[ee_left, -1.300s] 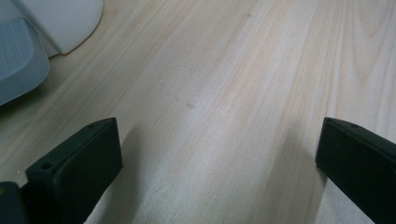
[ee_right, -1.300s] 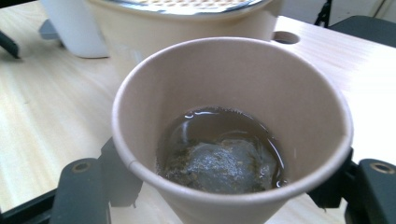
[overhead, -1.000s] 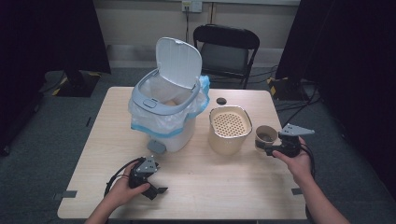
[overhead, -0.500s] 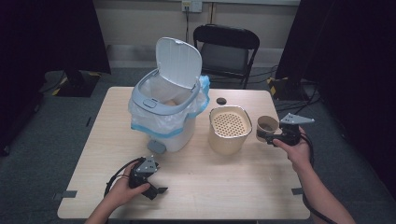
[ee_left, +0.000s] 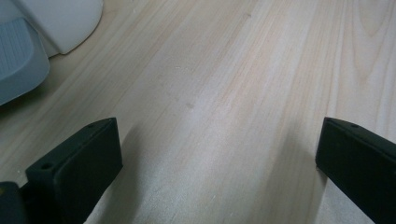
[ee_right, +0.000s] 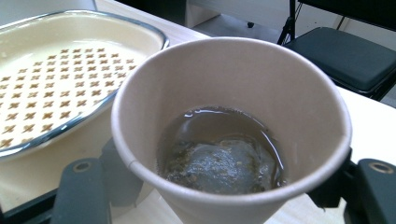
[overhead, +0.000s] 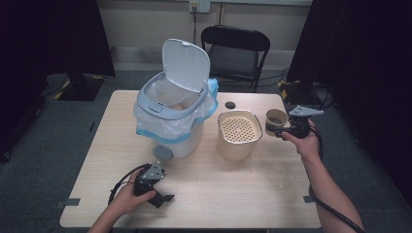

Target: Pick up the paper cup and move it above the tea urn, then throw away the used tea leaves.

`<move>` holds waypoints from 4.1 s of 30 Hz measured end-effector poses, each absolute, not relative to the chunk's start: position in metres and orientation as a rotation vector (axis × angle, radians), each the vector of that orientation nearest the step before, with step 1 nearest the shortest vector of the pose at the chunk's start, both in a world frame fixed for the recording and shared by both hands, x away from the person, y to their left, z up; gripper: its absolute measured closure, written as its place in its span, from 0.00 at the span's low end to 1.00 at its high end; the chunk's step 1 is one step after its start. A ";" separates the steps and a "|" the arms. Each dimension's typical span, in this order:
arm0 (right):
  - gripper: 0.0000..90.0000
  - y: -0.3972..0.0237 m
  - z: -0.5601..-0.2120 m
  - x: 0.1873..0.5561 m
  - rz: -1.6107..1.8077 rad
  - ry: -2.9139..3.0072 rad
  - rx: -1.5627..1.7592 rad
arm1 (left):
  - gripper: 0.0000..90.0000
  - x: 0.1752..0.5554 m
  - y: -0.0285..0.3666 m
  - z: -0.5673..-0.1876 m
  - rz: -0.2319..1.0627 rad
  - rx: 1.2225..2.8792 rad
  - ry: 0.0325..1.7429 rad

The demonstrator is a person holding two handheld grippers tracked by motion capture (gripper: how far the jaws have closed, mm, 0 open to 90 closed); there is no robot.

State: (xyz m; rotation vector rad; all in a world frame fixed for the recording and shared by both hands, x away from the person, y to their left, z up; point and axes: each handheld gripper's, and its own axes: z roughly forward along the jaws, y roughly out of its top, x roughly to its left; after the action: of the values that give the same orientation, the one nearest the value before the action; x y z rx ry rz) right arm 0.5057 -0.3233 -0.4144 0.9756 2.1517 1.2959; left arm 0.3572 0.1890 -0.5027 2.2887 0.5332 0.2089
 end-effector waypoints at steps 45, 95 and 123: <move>0.32 -0.300 -0.367 0.556 1.261 2.187 0.769 | 0.00 0.357 0.189 -0.503 0.210 2.288 0.533; 0.33 -0.235 -0.340 0.514 0.501 2.043 -0.057 | 0.00 0.357 0.189 -0.502 0.216 2.292 0.537; 0.32 -0.222 -0.320 0.507 0.670 2.161 0.186 | 0.00 0.357 0.189 -0.502 0.218 2.290 0.539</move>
State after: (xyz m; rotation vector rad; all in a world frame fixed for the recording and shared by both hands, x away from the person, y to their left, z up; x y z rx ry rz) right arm 0.5071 -0.2216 -0.3198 0.1859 2.1615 0.6696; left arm 0.3568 0.1888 -0.5024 2.2901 0.5386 0.2181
